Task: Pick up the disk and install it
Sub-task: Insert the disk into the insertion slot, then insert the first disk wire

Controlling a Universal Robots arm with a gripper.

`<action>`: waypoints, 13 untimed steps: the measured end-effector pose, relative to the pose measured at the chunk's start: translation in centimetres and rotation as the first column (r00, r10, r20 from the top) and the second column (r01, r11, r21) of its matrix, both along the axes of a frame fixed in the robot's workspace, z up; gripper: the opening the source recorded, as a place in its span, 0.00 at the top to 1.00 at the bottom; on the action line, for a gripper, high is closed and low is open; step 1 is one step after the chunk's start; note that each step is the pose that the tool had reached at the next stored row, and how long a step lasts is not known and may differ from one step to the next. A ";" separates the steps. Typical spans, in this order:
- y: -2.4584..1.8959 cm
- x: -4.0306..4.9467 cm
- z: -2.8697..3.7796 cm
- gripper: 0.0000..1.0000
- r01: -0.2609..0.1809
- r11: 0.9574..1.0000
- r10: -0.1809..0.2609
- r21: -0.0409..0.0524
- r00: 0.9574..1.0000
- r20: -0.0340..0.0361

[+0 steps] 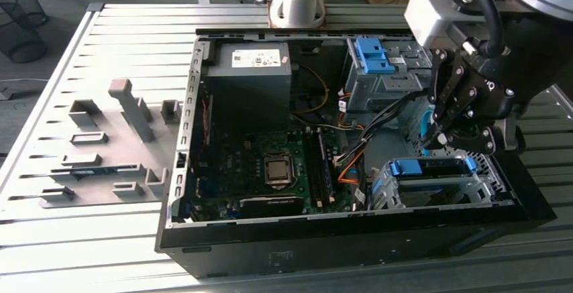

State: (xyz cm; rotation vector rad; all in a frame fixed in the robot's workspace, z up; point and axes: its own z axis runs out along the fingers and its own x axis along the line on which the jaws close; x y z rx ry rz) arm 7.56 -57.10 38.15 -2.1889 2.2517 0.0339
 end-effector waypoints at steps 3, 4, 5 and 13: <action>0.00 0.00 -0.12 0.89 0.000 1.000 0.000 0.000 1.000 0.000; 0.00 0.00 -0.12 0.89 0.000 1.000 0.000 0.000 1.000 0.000; 0.00 -0.01 -0.15 0.89 0.000 1.000 0.000 0.000 1.000 0.000; 0.00 0.00 -0.19 0.89 0.000 1.000 0.000 0.000 1.000 0.000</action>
